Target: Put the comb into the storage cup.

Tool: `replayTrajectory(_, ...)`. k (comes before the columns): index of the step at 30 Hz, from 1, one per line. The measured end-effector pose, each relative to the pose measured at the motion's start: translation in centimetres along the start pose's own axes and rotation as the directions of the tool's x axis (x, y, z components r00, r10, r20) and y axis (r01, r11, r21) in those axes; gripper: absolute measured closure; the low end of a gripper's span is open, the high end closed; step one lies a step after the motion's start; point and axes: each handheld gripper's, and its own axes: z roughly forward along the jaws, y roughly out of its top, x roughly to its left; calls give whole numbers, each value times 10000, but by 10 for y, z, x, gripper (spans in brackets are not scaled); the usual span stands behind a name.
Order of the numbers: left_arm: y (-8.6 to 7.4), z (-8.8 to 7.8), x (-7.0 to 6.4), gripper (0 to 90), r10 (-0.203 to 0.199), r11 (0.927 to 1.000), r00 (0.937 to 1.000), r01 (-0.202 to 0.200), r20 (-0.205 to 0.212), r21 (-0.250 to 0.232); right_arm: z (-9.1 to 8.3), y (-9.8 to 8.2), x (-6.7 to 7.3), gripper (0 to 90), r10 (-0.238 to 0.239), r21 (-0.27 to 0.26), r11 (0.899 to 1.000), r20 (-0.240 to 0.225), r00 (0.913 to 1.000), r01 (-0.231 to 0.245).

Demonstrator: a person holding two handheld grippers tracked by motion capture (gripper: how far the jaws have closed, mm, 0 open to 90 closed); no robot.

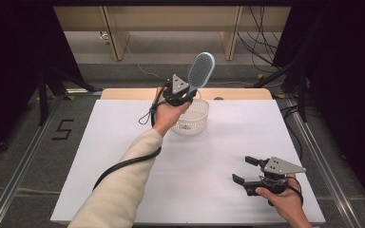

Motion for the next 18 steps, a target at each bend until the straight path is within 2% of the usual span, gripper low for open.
replayTrajectory(10,-4,4,1,700,175,9998,9998,-175,97,-23,0,0,0,158,9,6,10000,-12,10000,-9)
replayTrajectory(18,-9,5,0,700,167,9998,9998,-168,138,51,0,0,1,158,19,20,10000,-23,10000,-19)
